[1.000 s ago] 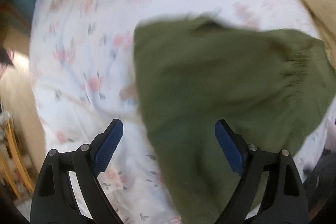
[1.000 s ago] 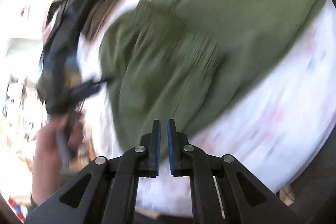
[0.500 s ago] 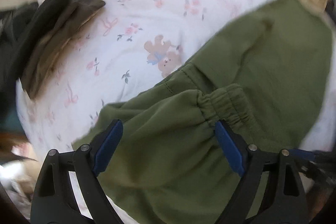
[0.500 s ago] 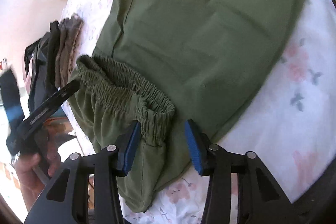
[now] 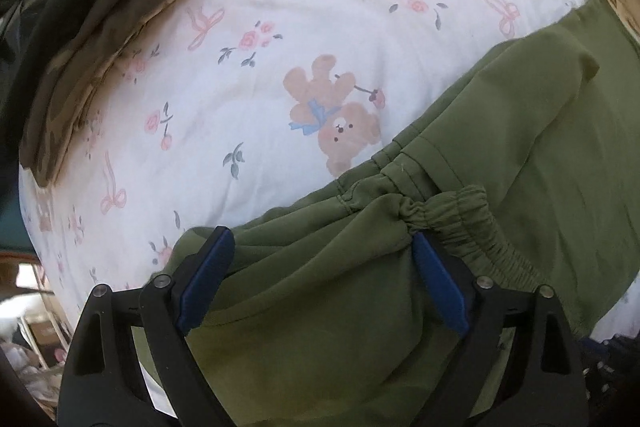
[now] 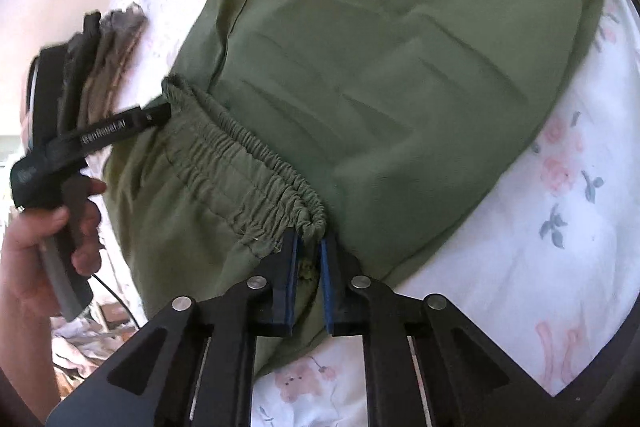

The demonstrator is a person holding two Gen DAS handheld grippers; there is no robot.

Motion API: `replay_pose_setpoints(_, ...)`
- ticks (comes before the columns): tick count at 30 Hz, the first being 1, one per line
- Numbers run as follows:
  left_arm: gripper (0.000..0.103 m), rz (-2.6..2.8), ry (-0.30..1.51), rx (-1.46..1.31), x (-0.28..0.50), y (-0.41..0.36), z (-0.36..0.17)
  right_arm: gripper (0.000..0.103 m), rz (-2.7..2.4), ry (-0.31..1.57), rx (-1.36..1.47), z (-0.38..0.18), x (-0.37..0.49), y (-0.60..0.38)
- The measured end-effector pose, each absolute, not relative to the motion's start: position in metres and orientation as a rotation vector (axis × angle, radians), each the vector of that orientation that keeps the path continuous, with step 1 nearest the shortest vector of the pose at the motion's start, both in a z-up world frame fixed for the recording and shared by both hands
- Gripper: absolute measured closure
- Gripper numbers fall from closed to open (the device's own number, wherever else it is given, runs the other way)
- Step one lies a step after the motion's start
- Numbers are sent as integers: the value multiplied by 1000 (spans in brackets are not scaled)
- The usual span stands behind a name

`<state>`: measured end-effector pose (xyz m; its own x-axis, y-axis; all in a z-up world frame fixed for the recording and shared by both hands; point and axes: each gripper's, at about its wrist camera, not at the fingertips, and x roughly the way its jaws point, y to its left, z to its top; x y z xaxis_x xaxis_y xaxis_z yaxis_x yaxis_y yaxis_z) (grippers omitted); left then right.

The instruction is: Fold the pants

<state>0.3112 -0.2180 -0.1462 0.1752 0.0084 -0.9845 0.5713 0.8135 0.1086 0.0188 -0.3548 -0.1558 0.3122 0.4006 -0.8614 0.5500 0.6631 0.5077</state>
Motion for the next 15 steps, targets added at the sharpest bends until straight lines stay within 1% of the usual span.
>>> replay_pose_setpoints(1, 14, -423, 1343, 508, 310, -216, -142, 84, -115, 1301, 901, -153, 18, -355)
replay_pose_setpoints(4, 14, -461, 1291, 438, 301, -197, -110, 84, -154, 1280, 836, -137, 6, -359)
replay_pose_setpoints(6, 14, -472, 1249, 377, 294, -175, -84, 83, -142, 1231, 823, -122, 0, -360)
replay_pose_setpoints(7, 14, -470, 1234, 345, 291, -160, -72, 79, -118, 1206, 839, -114, -5, -360)
replay_pose_setpoints(9, 14, -431, 1216, 284, 287, -124, -57, 58, -36, 1184, 934, -111, -14, -356)
replay_pose_setpoints(10, 14, -409, 1211, 262, 286, -111, -55, 43, 11, 1182, 981, -112, -19, -351)
replay_pose_setpoints(11, 14, -380, 1213, 232, 286, -92, -56, 41, 61, 1183, 1030, -115, -25, -342)
replay_pose_setpoints(12, 14, -361, 1223, 206, 287, -78, -60, 41, 105, 1189, 1063, -118, -31, -331)
replay_pose_setpoints(15, 14, -324, 1321, 107, 290, -40, -88, 40, 226, 1290, 1196, -144, -49, -289)
